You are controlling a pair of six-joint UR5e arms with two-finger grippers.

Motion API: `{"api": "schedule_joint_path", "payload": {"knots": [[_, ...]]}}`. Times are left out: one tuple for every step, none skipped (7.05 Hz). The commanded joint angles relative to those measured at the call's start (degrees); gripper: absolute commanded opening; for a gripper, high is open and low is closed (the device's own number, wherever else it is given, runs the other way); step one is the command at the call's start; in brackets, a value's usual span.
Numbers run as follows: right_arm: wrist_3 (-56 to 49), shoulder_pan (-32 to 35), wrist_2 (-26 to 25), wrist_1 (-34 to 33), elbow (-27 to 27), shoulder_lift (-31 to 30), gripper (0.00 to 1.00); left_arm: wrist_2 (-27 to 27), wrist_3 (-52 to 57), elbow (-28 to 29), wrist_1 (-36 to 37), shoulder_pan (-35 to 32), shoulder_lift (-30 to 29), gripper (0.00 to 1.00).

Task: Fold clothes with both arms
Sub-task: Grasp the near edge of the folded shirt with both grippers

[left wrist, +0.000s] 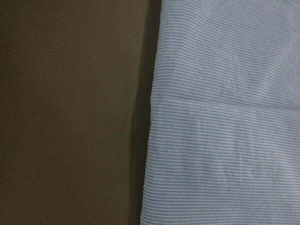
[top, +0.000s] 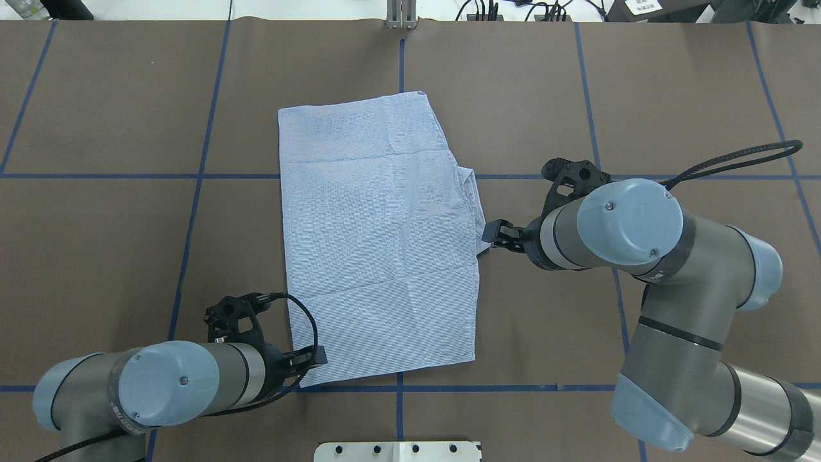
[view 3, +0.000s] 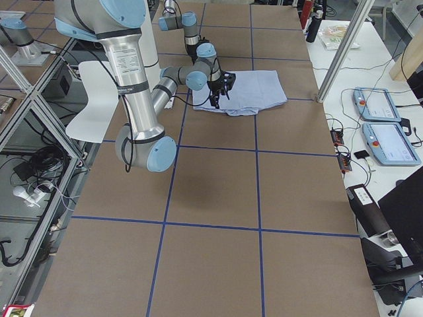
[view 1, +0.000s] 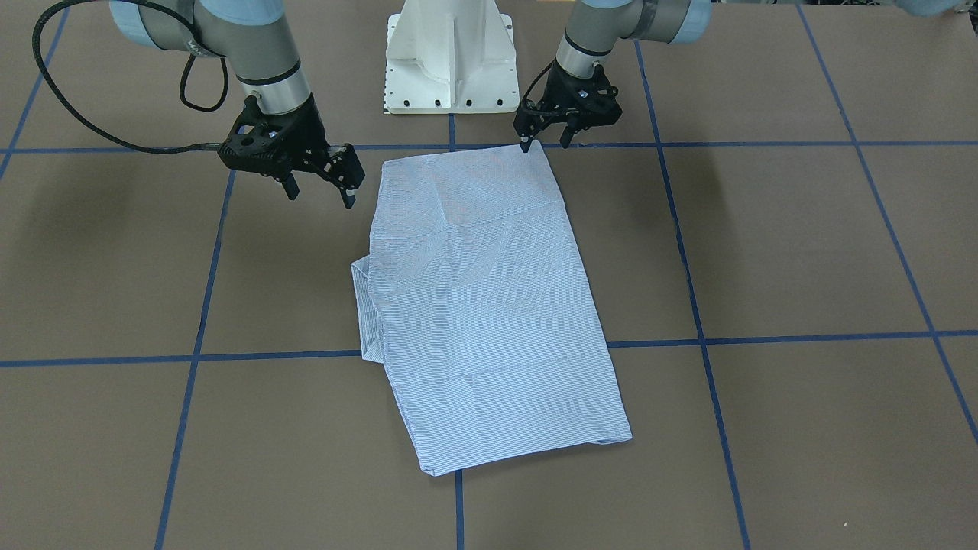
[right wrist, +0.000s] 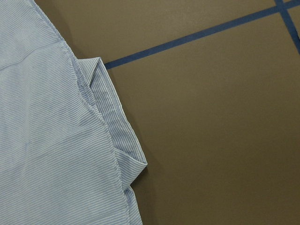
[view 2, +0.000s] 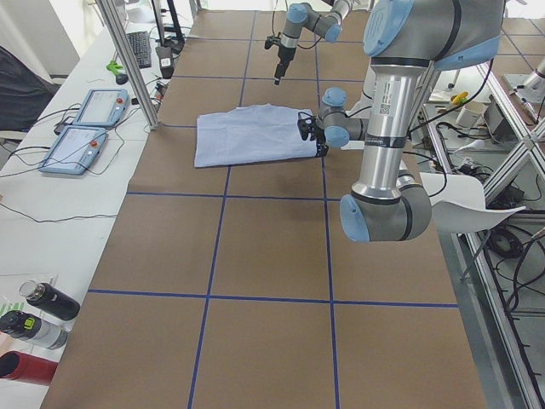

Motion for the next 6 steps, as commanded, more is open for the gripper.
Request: {"api": "schedule_joint_path", "payload": {"knots": [[0.0,0.0,0.0,0.0,-0.1,0.0,1.00,0.0,-0.1,0.3,1.3,1.6,-0.3,0.61],[0.0,0.0,0.0,0.0,0.0,0.0,1.00,0.0,-0.1,0.4,1.3,1.7,-0.3,0.61],[0.0,0.0,0.0,0.0,0.0,0.0,1.00,0.0,0.0,1.1,1.3,1.8,-0.6,0.61],[0.0,0.0,0.0,0.0,-0.1,0.0,1.00,0.0,0.3,1.7,1.4,1.9,-1.3,0.56],[0.0,0.0,0.0,0.0,0.0,-0.1,1.00,0.0,0.5,2.0,1.4,1.9,-1.7,0.55],[0.0,0.0,0.0,0.0,0.0,-0.1,1.00,0.0,0.5,2.1,1.4,1.9,-1.9,0.49]]}}
